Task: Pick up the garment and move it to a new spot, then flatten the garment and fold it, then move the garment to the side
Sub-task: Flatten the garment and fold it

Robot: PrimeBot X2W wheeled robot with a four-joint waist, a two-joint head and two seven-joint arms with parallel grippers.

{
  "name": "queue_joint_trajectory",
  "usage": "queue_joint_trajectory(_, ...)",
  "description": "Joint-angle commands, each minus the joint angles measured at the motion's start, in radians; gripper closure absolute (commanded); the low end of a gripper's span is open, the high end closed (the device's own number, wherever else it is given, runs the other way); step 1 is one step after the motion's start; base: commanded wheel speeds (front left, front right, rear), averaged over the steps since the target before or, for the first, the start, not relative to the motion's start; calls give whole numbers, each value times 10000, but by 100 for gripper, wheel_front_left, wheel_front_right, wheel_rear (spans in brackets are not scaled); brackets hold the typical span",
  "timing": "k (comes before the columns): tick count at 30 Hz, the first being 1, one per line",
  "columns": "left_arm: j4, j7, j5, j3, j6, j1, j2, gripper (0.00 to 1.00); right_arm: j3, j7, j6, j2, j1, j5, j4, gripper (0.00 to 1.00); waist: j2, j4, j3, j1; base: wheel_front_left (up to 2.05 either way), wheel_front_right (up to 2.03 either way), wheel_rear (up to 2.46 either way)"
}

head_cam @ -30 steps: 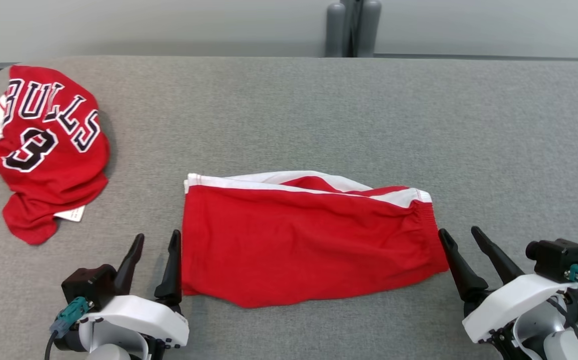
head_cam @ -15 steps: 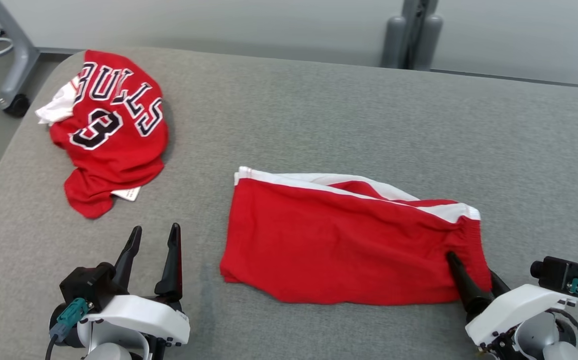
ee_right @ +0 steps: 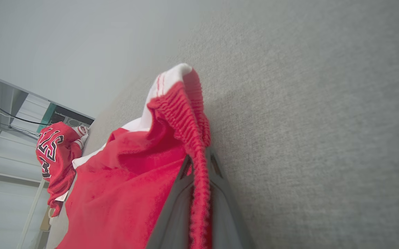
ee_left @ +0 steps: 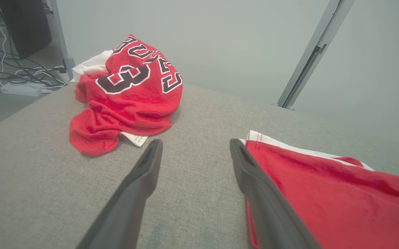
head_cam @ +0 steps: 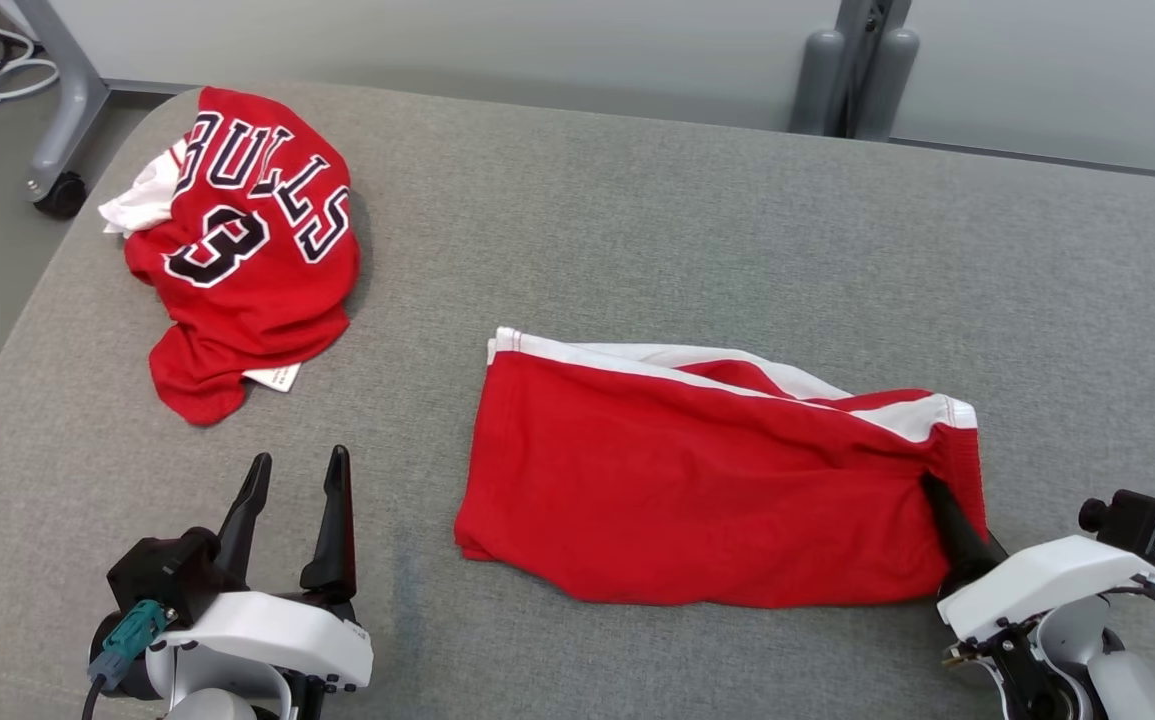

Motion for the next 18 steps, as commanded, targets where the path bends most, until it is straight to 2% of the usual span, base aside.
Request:
queue_joint_trajectory(1,-27,-68,84,52,47,36,39,0,113,79,9,-24,-87,208,78,100,0,-119,14,0,0,0,0)
queue_joint_trajectory(10,-117,-64,56,56,-6,-24,51,0,73,283,8,-750,-330,787,-158,100,0,-710,-14,0,0,0,0)
queue_joint_trajectory(18,-211,-22,49,-17,27,-61,27,0,-846,516,8,-1872,-406,636,-238,100,0,-1224,-51,0,0,0,0)
